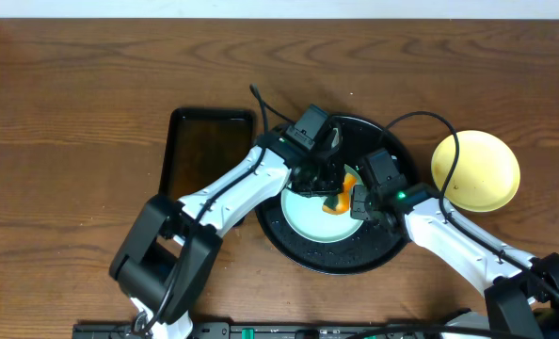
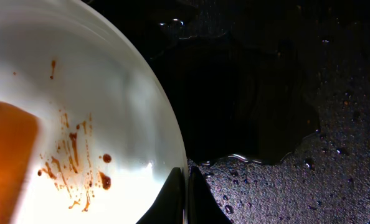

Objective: Clean dirty plates on tray and stack at the side
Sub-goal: 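Scrub the last mint plate with the sponge in the left gripper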

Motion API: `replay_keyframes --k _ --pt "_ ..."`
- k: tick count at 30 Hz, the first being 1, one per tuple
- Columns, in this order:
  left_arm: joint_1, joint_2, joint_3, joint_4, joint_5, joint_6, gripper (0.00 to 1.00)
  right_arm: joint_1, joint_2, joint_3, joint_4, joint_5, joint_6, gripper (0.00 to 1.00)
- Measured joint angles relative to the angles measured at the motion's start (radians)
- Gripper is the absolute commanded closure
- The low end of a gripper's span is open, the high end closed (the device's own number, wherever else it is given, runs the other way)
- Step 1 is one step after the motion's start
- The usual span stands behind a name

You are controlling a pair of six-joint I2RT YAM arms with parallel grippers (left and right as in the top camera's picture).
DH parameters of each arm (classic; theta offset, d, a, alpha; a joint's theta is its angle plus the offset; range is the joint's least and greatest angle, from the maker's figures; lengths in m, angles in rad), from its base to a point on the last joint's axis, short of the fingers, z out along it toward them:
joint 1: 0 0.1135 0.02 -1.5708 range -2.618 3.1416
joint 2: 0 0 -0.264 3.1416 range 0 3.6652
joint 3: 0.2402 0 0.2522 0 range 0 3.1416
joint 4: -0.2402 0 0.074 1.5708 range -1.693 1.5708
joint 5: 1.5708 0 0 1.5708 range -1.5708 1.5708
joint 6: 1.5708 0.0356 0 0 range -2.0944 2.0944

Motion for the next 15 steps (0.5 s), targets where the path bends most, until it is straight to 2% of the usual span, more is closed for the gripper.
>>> replay_keyframes --k 7,15 --pt "0.0 0.066 0.0 0.061 0.099 -0.003 0.92 0.0 0.0 0.0 0.0 0.0 0.0 0.99" --pt "0.0 0.111 0.0 0.073 0.137 -0.003 0.92 0.0 0.0 0.0 0.0 0.0 0.0 0.99"
